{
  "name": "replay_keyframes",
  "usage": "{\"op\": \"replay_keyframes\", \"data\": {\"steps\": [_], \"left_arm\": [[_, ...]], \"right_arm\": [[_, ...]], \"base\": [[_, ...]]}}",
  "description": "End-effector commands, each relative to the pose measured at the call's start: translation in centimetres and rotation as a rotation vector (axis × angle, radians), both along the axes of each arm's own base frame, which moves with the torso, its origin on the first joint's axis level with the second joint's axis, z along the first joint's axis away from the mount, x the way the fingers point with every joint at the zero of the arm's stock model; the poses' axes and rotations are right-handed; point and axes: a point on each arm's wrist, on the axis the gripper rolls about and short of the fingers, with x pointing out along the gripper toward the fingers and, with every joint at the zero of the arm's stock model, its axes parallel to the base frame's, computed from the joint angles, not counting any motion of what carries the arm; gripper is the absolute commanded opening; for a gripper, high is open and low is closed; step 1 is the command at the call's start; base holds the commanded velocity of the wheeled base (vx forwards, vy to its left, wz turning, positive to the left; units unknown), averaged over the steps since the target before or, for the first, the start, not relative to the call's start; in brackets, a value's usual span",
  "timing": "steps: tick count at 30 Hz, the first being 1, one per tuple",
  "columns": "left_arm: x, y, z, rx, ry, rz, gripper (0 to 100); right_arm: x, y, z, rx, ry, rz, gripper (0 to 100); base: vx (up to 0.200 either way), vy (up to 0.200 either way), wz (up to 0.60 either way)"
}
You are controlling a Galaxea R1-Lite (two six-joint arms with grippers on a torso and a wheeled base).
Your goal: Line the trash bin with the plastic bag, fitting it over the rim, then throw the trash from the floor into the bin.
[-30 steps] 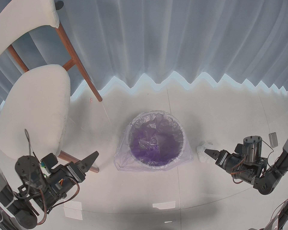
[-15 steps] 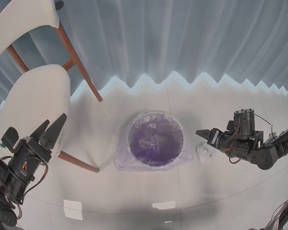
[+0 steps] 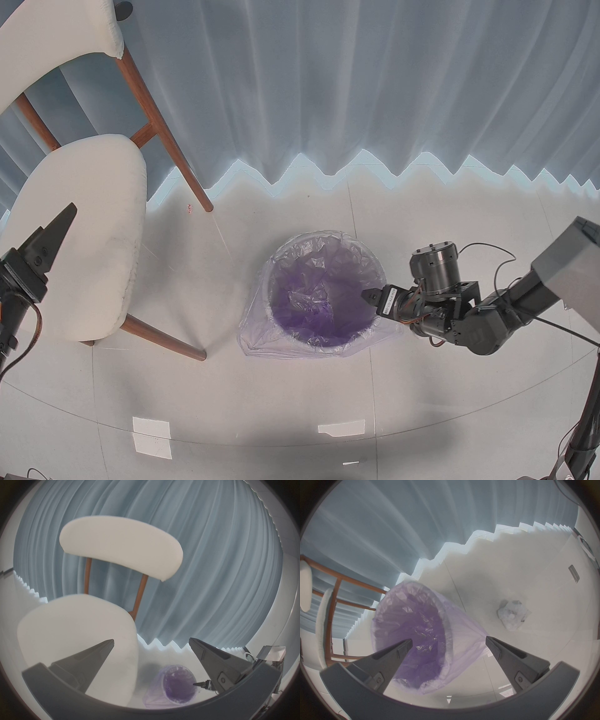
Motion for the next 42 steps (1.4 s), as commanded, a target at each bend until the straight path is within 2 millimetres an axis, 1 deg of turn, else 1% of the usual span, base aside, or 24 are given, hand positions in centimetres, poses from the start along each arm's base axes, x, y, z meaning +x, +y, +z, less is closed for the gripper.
{"op": "replay_keyframes", "data": {"steps": [1,3,7,11,12,19,20,22,24,27,30,31,32,33,34,35,36,39,42], "left_arm": [[-0.9,1.0,0.8,0.02,-0.055,0.072,100],[-0.9,1.1,0.8,0.019,-0.058,0.078,100],[-0.9,1.2,0.8,0.018,-0.057,0.09,100],[-0.9,1.3,0.9,0.019,-0.059,0.092,100],[-0.9,1.3,0.8,0.02,-0.056,0.093,100],[-1.0,1.5,0.3,0.024,-0.039,0.112,100],[-1.0,1.5,0.3,0.024,-0.039,0.112,100],[-1.1,1.5,0.2,0.024,-0.041,0.109,100],[-1.0,1.4,0.2,0.023,-0.039,0.099,100],[-1.0,1.1,0.2,0.023,-0.037,0.079,100],[-1.1,0.4,0.4,0.019,-0.039,0.012,100],[-1.1,0.3,0.3,0.019,-0.037,0.006,100],[-1.2,-0.1,0.3,0.017,-0.033,-0.033,100],[-1.1,-0.3,0.3,0.02,-0.023,-0.051,100],[-1.2,-0.5,0.1,0.026,-0.004,-0.072,100],[-1.2,-0.6,0.1,0.025,-0.001,-0.075,100],[-1.2,-0.9,-0.3,0.034,0.025,-0.1,100],[-0.6,-1.2,-0.4,0.035,0.045,-0.107,100],[-0.2,-1.4,0.5,-0.005,0.035,-0.118,100]], "right_arm": [[2.1,2.0,-4.1,-0.048,0.045,-0.001,100],[2.9,2.5,-4.6,-0.048,0.04,-0.002,100],[3.8,2.9,-5.3,-0.08,0.062,-0.017,100],[4.6,3.3,-5.4,-0.08,0.056,-0.026,100],[4.7,3.3,-5.4,-0.078,0.053,-0.026,0],[4.7,3.4,-5.0,-0.068,0.041,-0.026,0],[4.7,3.4,-4.6,-0.065,0.033,-0.025,0],[4.3,3.1,-3.0,-0.053,0.012,-0.024,0],[4.1,2.7,-1.8,-0.05,-0.001,-0.024,0],[3.5,1.9,-0.6,-0.068,-0.003,-0.015,0],[1.6,0.4,0.8,-0.106,0.007,0.075,0],[1.5,0.1,0.9,-0.11,0.008,0.084,0],[0.4,-1.0,1.2,-0.14,0.016,0.14,0],[-0.2,-1.6,1.4,-0.156,0.013,0.17,0],[-0.6,-2.1,1.3,-0.174,0.017,0.195,0],[-0.7,-2.2,1.4,-0.177,0.016,0.199,0],[-1.1,-2.7,1.0,-0.205,0.025,0.213,0],[-1.2,-2.8,0.5,-0.201,0.027,0.209,0],[-1.6,-3.4,-0.1,-0.201,0.037,0.216,0]], "base": [[0.0,0.0,0.0],[0.0,0.0,0.0],[0.0,0.0,0.0],[0.0,0.0,0.0],[0.0,0.0,0.0],[0.0,0.0,0.0],[0.0,0.0,0.0],[0.0,0.0,0.0],[0.0,0.0,0.0],[0.0,0.0,0.0],[0.0,0.0,0.0],[0.0,0.0,0.0],[0.0,0.0,0.0],[0.0,0.0,0.0],[0.0,0.0,0.0],[0.0,0.0,0.0],[0.0,0.0,0.0],[0.0,0.0,0.0],[0.0,0.0,0.0]]}}
